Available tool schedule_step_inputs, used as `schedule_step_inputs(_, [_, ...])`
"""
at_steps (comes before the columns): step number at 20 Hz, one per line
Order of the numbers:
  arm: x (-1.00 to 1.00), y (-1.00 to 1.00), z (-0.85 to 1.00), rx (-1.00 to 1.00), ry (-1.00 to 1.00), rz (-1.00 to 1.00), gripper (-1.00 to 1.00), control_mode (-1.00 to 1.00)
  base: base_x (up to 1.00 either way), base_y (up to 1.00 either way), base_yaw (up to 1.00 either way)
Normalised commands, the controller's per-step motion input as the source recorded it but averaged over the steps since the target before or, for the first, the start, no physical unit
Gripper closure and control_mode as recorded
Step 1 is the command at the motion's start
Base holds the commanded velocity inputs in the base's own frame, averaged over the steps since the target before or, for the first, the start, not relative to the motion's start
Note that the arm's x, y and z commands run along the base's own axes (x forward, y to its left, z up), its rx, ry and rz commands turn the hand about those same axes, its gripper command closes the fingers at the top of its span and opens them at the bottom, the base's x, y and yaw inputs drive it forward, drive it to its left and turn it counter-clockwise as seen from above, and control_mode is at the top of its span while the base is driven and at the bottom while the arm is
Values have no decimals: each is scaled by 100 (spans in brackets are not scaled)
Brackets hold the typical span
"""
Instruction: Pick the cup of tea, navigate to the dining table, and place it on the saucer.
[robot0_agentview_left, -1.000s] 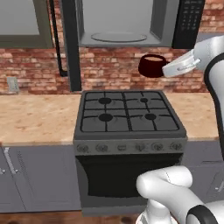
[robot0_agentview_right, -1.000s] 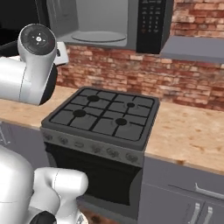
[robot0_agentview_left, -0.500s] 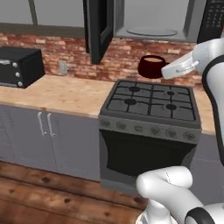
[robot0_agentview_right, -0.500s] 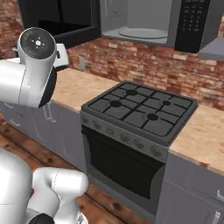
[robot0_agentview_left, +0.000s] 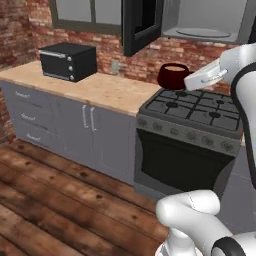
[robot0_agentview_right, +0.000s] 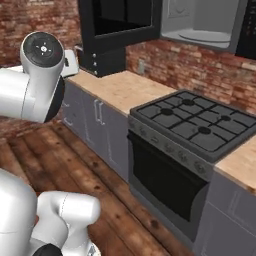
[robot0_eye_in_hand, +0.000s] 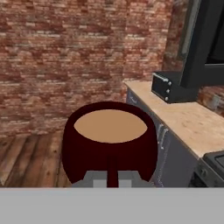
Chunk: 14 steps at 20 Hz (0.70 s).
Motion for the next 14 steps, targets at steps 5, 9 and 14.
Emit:
schedule_step_inputs(5, [0, 0, 0, 0, 0, 0, 100, 100, -77, -24, 46])
schedule_step_inputs(9, [0, 0, 0, 0, 0, 0, 100, 100, -72, -23, 48])
schedule_step_inputs(14, [0, 0, 0, 0, 0, 0, 100, 100, -67, -16, 48])
